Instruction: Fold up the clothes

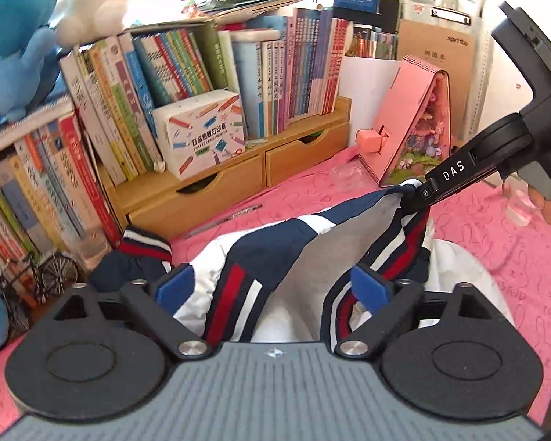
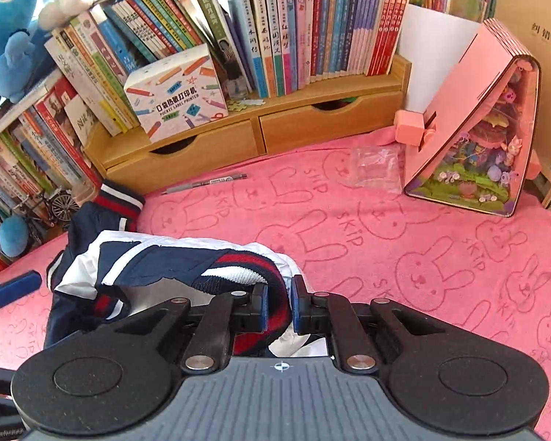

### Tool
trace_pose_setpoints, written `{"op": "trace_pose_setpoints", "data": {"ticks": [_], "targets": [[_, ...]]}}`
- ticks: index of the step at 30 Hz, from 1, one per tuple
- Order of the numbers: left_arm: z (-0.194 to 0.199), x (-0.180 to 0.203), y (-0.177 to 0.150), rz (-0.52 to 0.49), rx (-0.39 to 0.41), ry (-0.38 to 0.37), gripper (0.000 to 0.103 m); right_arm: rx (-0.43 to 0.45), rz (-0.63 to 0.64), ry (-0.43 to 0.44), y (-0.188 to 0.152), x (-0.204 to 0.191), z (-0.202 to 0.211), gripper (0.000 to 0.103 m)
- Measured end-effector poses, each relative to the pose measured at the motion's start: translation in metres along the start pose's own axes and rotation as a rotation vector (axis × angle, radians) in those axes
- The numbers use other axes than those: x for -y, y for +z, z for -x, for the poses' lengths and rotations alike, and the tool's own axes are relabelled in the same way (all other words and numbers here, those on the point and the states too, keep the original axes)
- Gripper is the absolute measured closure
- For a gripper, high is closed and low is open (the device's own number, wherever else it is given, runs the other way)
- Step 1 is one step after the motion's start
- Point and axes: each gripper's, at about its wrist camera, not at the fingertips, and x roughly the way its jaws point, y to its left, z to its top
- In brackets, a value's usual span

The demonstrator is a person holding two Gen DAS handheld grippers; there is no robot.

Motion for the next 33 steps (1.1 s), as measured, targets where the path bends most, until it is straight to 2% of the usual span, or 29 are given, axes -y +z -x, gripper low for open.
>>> {"op": "trace_pose_setpoints", "data": {"ticks": [1,3,4,5,6,8,9,10,11,13,15,16,17,18,19,20,21,22,23,24,25,26,28,29,31,32,33], "targets": [[-0.014,0.004,-0.001,-0.034,-0.056,0.041,0.005,0.001,-0.005,-0.003,0.0,0.002,0.001,0.09],[-0.046,-0.002,-0.012,-0.034,-0.219,0.059,0.028,0.002,-0.013,-0.01,-0.001,0.005,0.002,0.09],[-0.062,-0.006,-0.017,-0.031,-0.298,0.066,0.058,0.002,-0.017,-0.014,-0.002,0.007,0.002,0.09],[-0.067,-0.015,-0.025,0.018,-0.335,0.025,0.071,0.002,-0.021,-0.018,-0.002,0.008,0.003,0.09],[-0.072,-0.024,-0.032,0.066,-0.369,-0.017,0.072,0.003,-0.025,-0.021,-0.003,0.01,0.003,0.09],[-0.059,-0.033,-0.034,0.144,-0.318,-0.125,0.075,0.004,-0.033,-0.029,-0.004,0.013,0.004,0.09],[-0.052,-0.033,-0.031,0.151,-0.283,-0.168,0.075,0.004,-0.037,-0.033,-0.004,0.015,0.005,0.09],[-0.046,-0.033,-0.028,0.157,-0.251,-0.208,0.073,0.005,-0.041,-0.036,-0.005,0.016,0.005,0.09],[-0.047,-0.029,-0.026,0.127,-0.253,-0.174,0.069,0.005,-0.045,-0.04,-0.005,0.018,0.006,0.09],[-0.066,-0.021,-0.029,0.033,-0.328,-0.029,0.063,0.006,-0.053,-0.048,-0.006,0.021,0.007,0.09],[-0.082,-0.022,-0.038,-0.001,-0.401,0.007,0.063,0.016,-0.057,-0.052,-0.007,0.024,0.009,0.09],[-0.09,-0.022,-0.042,-0.019,-0.437,0.023,0.054,0.027,-0.058,-0.053,-0.006,0.024,0.012,0.091],[-0.094,-0.015,-0.046,-0.062,-0.478,0.001,0.024,0.035,-0.056,-0.056,-0.007,0.024,0.014,0.092],[-0.097,-0.008,-0.049,-0.108,-0.52,-0.02,0.008,0.044,-0.053,-0.058,-0.008,0.023,0.017,0.092],[-0.1,0.005,-0.054,-0.202,-0.562,-0.021,0.0,0.053,-0.05,-0.057,-0.007,0.023,0.019,0.092],[-0.099,0.016,-0.059,-0.292,-0.559,-0.007,0.0,0.062,-0.057,-0.056,-0.007,0.024,0.022,0.092],[-0.097,0.022,-0.062,-0.337,-0.54,0.015,0.0,0.071,-0.071,-0.046,-0.005,0.026,0.026,0.092],[-0.095,0.021,-0.062,-0.319,-0.527,0.031,0.002,0.081,-0.089,-0.034,-0.004,0.028,0.03,0.093],[-0.092,0.013,-0.06,-0.243,-0.51,0.042,0.008,0.094,-0.098,-0.03,-0.003,0.029,0.035,0.093],[-0.089,0.004,-0.058,-0.167,-0.492,0.054,0.033,0.115,-0.091,-0.029,-0.001,0.029,0.041,0.093],[-0.084,-0.01,-0.055,-0.072,-0.476,0.097,0.074,0.135,-0.083,-0.035,0.0,0.03,0.047,0.093],[-0.078,-0.024,-0.052,0.022,-0.46,0.139,0.084,0.155,-0.079,-0.039,0.001,0.031,0.053,0.093],[-0.064,-0.054,-0.044,0.187,-0.422,0.223,0.087,0.215,-0.065,-0.076,0.009,0.033,0.062,0.095],[-0.055,-0.069,-0.039,0.257,-0.402,0.266,0.089,0.245,-0.058,-0.096,0.013,0.034,0.066,0.1],[-0.037,-0.105,-0.023,0.348,-0.37,0.4,0.091,0.355,-0.035,-0.135,0.036,0.036,0.081,0.1],[-0.024,-0.129,-0.011,0.435,-0.341,0.39,0.093,0.407,-0.047,-0.111,0.057,0.039,0.093,0.1],[-0.005,-0.147,0.004,0.486,-0.287,0.38,0.094,0.424,-0.033,-0.072,0.076,0.041,0.102,0.1]]}}
